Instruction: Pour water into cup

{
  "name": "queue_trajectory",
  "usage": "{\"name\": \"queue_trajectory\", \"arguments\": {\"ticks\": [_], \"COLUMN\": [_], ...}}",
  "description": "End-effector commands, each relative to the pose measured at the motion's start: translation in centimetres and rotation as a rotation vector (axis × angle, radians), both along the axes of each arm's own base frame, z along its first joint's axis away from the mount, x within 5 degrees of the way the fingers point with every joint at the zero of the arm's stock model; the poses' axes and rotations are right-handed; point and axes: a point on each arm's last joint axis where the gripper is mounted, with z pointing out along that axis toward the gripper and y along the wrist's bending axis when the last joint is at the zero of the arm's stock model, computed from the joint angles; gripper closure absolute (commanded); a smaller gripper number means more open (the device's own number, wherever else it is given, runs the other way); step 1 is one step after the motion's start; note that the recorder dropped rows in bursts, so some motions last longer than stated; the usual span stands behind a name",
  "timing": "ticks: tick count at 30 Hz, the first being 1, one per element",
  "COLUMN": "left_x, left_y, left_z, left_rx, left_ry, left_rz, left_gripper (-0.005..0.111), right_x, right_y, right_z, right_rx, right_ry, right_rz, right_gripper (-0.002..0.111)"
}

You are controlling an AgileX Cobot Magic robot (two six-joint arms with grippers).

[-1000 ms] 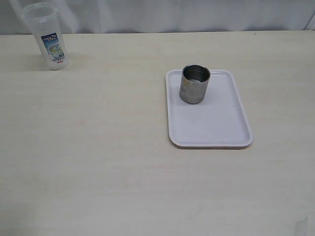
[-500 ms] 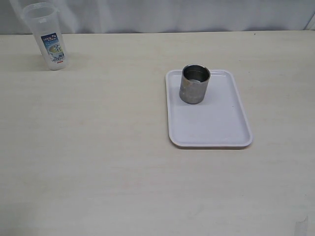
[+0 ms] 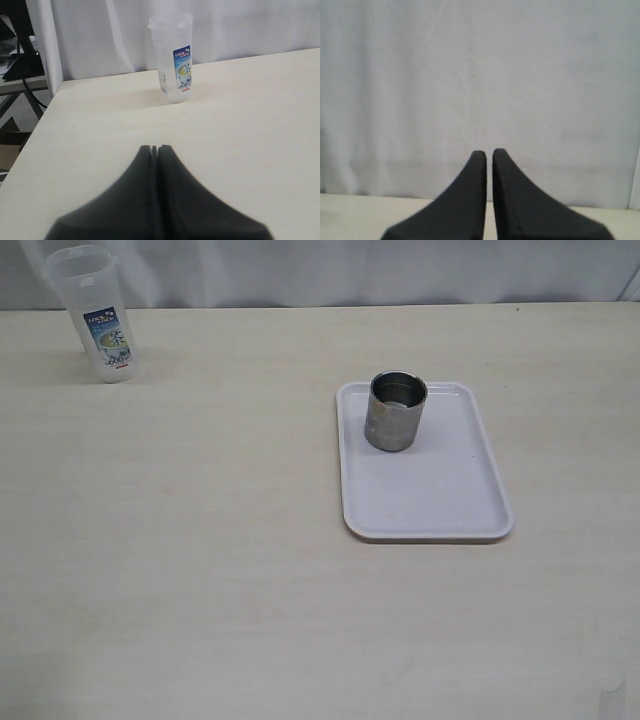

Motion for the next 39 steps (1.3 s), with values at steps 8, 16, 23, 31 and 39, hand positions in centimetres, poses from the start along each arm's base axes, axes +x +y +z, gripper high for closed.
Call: {"name": "queue_trajectory", "arguments": {"ticks": [8,16,23,31,39], "left_x": [0.0,0.0,0.0,0.0,0.0], "left_y": [0.0,0.0,0.0,0.0,0.0], "left_z": [0.0,0.0,0.0,0.0,0.0], "left_rx": [0.001,0.001,0.001,-0.003,-0.003], "left_ry": [-0.009,-0.009,-0.009,-0.009,-0.009], "left_rz": [0.0,0.0,0.0,-0.001,-0.001], "left_gripper": [0.107,0.107,0.107,0.107,0.107], "right_x": [0.3,0.2,0.2,0.0,0.0], "right_y": [0.0,-0.1,-0.1,-0.2,-0.2], "right_z": [-2.6,-3.3,-3.9,-4.6,-4.8], "right_rx": [-0.103,-0.126,-0.144,-0.151,-0.103], "right_ry": [0.263,0.333,0.407,0.483,0.504], "right_rz": [-0.018,-0.022,-0.024,-0.024,-0.024], "right_gripper": [0.104,0.104,0.104,0.104,0.104]}}
